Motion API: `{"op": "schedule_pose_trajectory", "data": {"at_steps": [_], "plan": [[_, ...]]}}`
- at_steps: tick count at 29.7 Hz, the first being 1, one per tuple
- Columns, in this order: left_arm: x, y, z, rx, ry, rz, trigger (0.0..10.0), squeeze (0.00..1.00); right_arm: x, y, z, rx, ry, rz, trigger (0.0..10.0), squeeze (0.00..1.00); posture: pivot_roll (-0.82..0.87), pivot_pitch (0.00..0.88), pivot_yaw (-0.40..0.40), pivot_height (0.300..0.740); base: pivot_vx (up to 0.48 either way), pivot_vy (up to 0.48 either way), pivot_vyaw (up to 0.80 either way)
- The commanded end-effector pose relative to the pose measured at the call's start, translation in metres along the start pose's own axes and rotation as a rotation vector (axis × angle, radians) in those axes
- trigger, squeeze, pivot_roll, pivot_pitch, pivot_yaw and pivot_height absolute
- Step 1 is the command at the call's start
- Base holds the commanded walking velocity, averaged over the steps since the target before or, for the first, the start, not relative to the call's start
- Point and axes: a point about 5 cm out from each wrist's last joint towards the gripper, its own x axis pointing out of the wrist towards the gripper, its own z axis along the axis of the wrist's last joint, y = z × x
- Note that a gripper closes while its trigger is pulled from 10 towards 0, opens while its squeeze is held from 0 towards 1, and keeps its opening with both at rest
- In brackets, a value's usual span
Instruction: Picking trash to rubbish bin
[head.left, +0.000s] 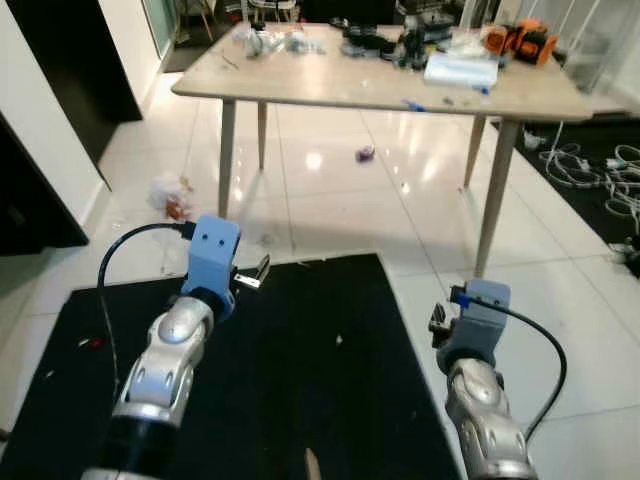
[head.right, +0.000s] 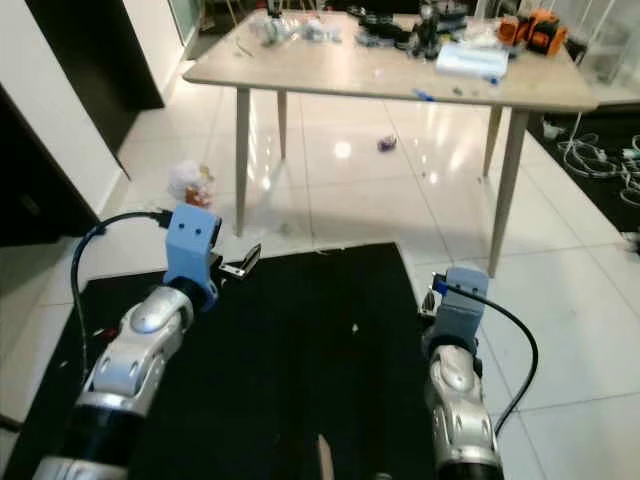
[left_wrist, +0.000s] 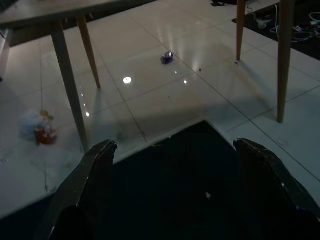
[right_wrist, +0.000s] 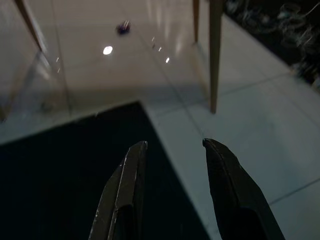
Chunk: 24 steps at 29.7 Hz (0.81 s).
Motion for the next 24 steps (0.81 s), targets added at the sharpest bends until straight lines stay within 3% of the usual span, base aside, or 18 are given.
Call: {"op": "schedule_pose_trajectory", "data": {"at_steps": [1,5,16,24], "plan": [[-0.0015,0.0037,-0.0062,0.002,0.032,0.013,10.0,0.0,-0.0034,0.0038,-0.0044,0.018,0.02,0.004,10.0,0.0,-0.03,0.129,0.047,0.74,0.36,0.0,0.0],[-0.002,0.0039,-0.0063,0.001,0.032,0.012,10.0,0.0,-0.0035,0.0036,-0.004,0.022,0.018,0.0,10.0,0.0,-0.03,0.131,0.047,0.74,0.36,0.0,0.0],[-0.0017,0.0048,-0.0061,0.001,0.033,0.013,10.0,0.0,-0.0036,0.0012,-0.0022,0.029,0.018,0.002,10.0,0.0,-0.04,0.133,0.048,0.74,0.363,0.0,-0.73],[-0.0014,0.0048,-0.0056,0.005,0.032,0.008,10.0,0.0,-0.0031,0.0018,-0.0015,0.033,0.013,0.002,10.0,0.0,-0.03,0.128,0.049,0.74,0.363,0.0,0.0]]}}
